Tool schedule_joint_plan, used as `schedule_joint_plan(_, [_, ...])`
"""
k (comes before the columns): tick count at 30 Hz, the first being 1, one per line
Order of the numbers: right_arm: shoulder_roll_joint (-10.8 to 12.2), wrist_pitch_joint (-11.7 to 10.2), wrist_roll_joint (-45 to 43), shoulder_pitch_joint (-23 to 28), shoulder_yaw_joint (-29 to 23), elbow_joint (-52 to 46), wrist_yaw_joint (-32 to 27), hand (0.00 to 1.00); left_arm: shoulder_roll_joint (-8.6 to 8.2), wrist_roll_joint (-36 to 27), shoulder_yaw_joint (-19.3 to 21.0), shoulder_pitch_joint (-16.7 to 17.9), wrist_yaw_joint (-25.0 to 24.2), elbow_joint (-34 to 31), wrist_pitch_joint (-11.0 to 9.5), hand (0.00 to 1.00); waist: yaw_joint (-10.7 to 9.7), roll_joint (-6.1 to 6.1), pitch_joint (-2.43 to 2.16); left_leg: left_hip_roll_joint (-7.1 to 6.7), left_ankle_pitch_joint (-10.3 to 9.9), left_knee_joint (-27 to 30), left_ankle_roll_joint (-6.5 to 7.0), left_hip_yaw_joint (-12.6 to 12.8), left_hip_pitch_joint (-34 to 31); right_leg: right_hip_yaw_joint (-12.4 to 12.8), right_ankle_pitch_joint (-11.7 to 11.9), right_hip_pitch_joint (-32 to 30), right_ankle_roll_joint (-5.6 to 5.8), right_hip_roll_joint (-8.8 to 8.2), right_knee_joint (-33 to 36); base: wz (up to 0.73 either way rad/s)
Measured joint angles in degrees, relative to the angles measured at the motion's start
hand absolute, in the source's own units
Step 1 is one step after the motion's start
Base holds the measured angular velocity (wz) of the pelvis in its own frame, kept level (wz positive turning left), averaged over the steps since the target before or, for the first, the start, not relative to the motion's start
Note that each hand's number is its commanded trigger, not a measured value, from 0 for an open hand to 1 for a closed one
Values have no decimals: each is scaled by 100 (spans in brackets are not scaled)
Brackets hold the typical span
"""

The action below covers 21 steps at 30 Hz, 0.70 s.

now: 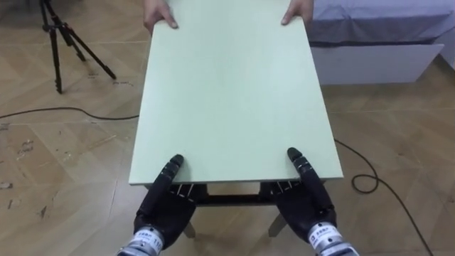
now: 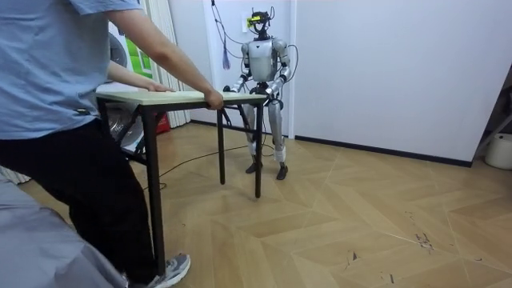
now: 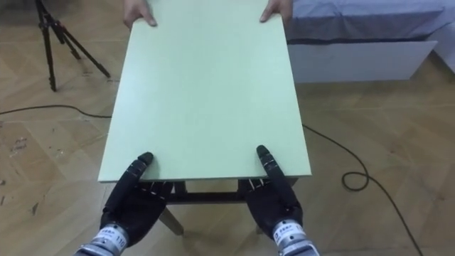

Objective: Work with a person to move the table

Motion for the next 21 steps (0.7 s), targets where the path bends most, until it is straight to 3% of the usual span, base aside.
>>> schedule_joint_plan(5, [10,-56,132,67,82,-74,162,100,-15,-113,3,36,-254,2,-52,100,79,22,12,102,-55,476,-88,-109,-281,171,-32,-94,-73,79,97,1])
schedule_joint_plan(7, [2,-48,160,71,67,-91,224,100,-12,-102,2,57,-387,2,-53,100,107,26,11,199,-81,872,-129,-294,-508,153,-87,-152,-188,169,168,11])
schedule_joint_plan(8, [-25,-45,160,113,69,-184,224,100,-23,-105,-6,57,-435,1,-48,100,119,51,1,260,-82,1060,-130,-487,-690,156,-104,-195,-260,244,195,19])
schedule_joint_plan(10, [-108,-61,149,203,71,-389,223,100,-40,-107,-34,57,-480,-7,-43,100,136,126,-24,372,-81,1208,-137,-637,-918,151,-139,-287,-386,377,205,28])
schedule_joint_plan(12, [-251,-89,146,266,69,-522,223,100,-50,-111,-110,81,-486,-6,-37,100,163,204,-42,470,-23,1185,-254,-664,-981,-47,-177,-421,-521,419,307,16])
schedule_joint_plan(13, [-336,-50,142,300,75,-600,212,100,-49,-113,-136,138,-488,-9,-28,100,162,245,-49,518,-55,1382,-306,-555,-1014,-149,-214,-513,-613,384,312,-6])
schedule_joint_plan(14, [-380,-29,138,323,84,-640,187,100,-52,-114,-143,186,-497,-10,-29,100,193,267,-47,518,-138,1684,-303,-504,-1034,-220,-230,-512,-638,386,338,-33])
schedule_joint_plan(16, [-400,63,31,392,87,-785,71,100,-61,-175,-143,399,-562,-75,-43,100,203,386,-70,474,-389,2897,-328,-540,-1006,-553,-255,-477,-736,465,373,-21])
schedule_joint_plan(17, [-408,63,11,415,77,-831,70,100,-73,-172,-144,405,-562,-91,-43,100,154,423,-59,458,-439,3026,-307,-580,-975,-640,-250,-487,-757,512,375,27])
schedule_joint_plan(19, [-404,56,-37,431,56,-977,70,100,-65,-147,-138,399,-561,-194,-82,100,46,464,-38,374,-663,2892,-307,-694,-665,-811,-230,-723,-832,610,576,31])
schedule_joint_plan(21, [-379,61,-87,429,-2,-1099,71,100,-64,-123,-143,383,-560,-316,-114,100,-46,476,-27,358,-951,1982,-281,-763,-341,-960,-219,-1032,-851,599,814,25])
